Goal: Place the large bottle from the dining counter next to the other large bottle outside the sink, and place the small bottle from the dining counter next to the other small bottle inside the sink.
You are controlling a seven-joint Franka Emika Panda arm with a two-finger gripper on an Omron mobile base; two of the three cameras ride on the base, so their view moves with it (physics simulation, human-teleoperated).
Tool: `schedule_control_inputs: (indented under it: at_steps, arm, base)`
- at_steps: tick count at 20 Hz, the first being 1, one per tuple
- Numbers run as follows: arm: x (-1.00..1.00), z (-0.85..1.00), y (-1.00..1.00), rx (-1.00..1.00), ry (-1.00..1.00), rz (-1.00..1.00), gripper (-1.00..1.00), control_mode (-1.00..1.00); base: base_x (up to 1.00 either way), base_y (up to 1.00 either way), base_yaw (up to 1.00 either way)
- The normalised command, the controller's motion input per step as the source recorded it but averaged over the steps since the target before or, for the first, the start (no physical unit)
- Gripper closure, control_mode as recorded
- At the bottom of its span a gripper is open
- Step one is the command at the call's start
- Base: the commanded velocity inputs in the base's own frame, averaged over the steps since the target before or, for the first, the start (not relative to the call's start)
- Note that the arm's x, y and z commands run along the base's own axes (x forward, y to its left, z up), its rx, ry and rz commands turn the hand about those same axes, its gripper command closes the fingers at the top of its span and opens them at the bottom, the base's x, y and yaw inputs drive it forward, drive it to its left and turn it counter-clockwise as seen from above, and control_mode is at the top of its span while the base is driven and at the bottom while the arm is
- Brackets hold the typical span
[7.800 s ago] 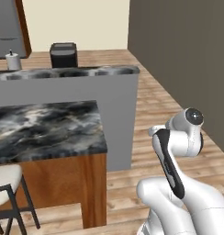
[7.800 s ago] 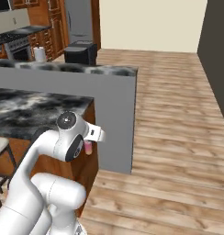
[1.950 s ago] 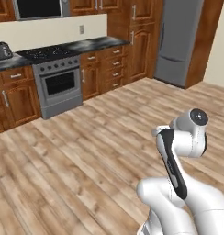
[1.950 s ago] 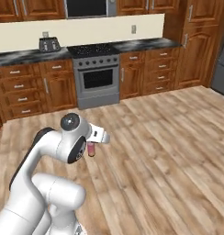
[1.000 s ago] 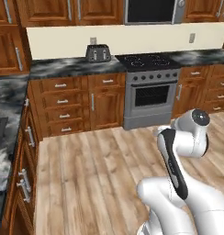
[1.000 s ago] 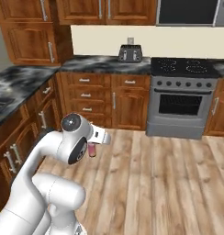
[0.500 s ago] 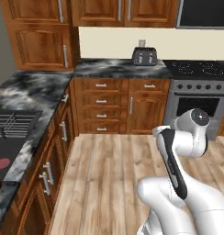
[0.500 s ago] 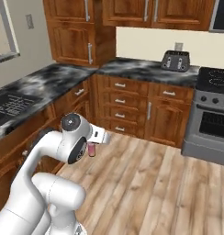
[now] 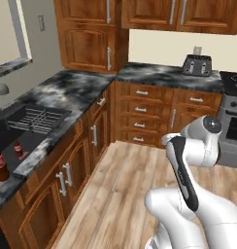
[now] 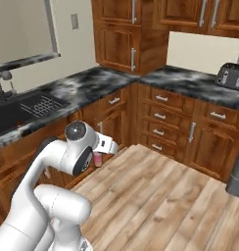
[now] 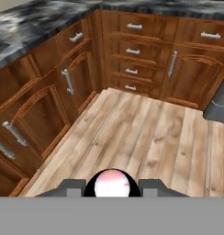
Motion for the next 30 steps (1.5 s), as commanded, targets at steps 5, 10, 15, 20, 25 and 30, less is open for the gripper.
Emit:
schedule_control_inputs:
  at_steps: [5, 10, 15, 20, 25, 30]
  arm:
    - [0.0, 0.0, 0.0, 0.0, 0.0, 0.0, 1.0, 1.0]
    - [0.0, 0.0, 0.0, 0.0, 0.0, 0.0, 1.0, 1.0]
    - [0.0, 0.0, 0.0, 0.0, 0.0, 0.0, 1.0, 1.0]
    - [0.0, 0.0, 0.0, 0.0, 0.0, 0.0, 1.0, 1.0]
    - [0.0, 0.0, 0.0, 0.0, 0.0, 0.0, 1.0, 1.0]
    - [0.0, 0.0, 0.0, 0.0, 0.0, 0.0, 1.0, 1.0]
  base:
    - [0.34, -0.57, 0.5]
    - [0.32, -0.53, 0.5]
    - [0.39, -0.42, 0.51]
    - [0.37, -0.4, 0.52]
    - [0.39, -0.36, 0.52]
    - [0.43, -0.28, 0.51]
